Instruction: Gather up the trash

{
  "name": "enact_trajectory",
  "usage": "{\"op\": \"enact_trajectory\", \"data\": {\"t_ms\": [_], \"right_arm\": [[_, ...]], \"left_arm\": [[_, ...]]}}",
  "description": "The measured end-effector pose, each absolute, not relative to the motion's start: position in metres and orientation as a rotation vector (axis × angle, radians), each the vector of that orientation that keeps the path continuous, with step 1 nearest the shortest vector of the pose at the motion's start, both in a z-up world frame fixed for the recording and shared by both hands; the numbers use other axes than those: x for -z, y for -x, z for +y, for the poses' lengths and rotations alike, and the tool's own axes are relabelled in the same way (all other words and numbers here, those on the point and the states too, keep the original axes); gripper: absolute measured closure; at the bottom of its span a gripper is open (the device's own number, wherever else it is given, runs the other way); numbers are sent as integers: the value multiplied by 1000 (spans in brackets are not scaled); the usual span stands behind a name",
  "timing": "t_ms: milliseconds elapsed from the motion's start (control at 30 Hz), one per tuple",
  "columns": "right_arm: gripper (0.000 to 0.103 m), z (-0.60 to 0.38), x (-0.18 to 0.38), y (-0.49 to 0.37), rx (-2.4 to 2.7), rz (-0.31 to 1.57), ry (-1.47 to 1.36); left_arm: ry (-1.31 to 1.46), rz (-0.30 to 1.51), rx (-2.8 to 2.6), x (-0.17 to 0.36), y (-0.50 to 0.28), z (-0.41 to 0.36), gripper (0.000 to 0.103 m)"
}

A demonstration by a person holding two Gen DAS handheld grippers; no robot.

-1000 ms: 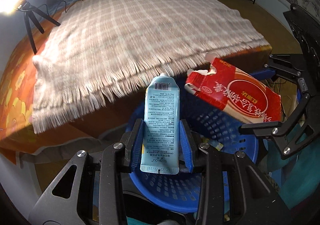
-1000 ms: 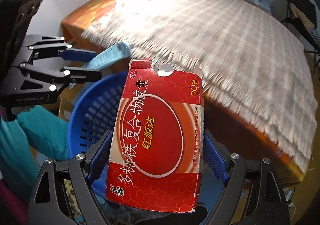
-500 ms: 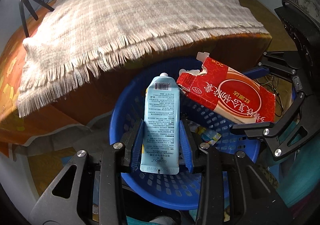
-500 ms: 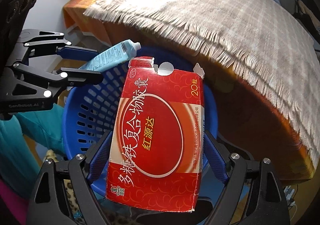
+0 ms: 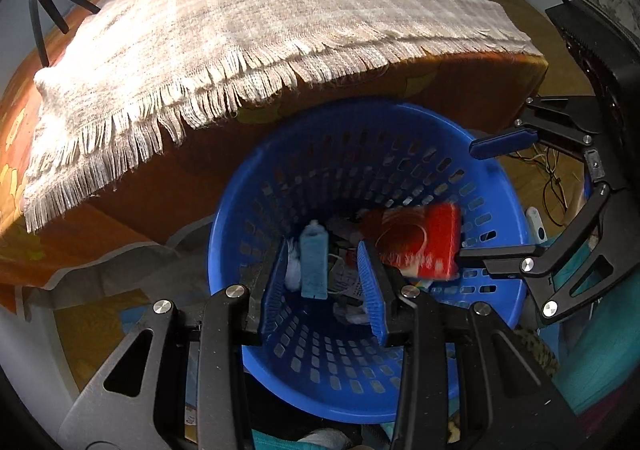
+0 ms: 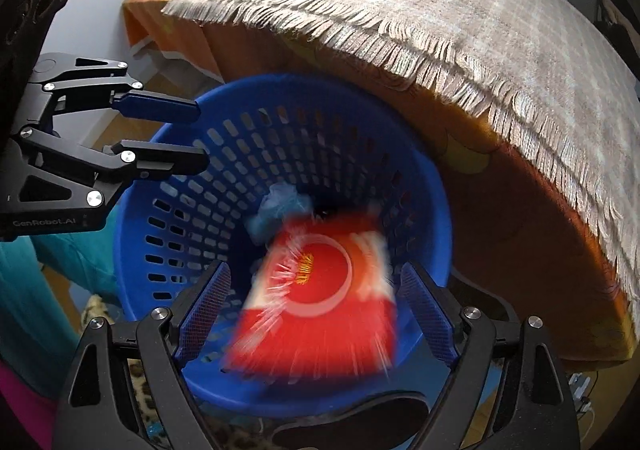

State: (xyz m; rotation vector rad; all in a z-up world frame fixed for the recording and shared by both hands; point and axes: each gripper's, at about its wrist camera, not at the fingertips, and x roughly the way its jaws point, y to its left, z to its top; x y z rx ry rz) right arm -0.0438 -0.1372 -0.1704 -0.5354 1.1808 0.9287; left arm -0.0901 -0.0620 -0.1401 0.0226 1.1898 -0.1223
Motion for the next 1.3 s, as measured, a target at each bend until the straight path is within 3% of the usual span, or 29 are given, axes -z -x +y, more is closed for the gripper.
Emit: {"op": "enact_trajectory", "data": {"t_ms": [133, 233, 467, 600, 767, 1167, 1300], "right_arm": [[16, -138, 171, 41, -923, 1190, 523], [16, -140, 169, 40, -920, 1187, 517], [16, -145, 161, 37, -906, 1166, 501], [16, -147, 155, 33, -891, 1156, 484], [16, -148, 147, 31, -871, 1140, 471], [16, -157, 120, 13, -814, 1078, 411], [16, -162, 104, 3, -794, 1036, 371]], "left_arm": [[-16, 1186, 116, 143, 90, -61, 65], [-12, 1177, 107, 143, 90, -58, 57], [-2, 1151, 97, 136, 90, -56, 57], [-2, 1127, 90, 128, 87, -55, 48], [-6, 1106, 84, 120, 83, -55, 48], [44, 995, 24, 81, 65, -42, 42], [78, 956, 11, 64, 54, -38, 35]]}}
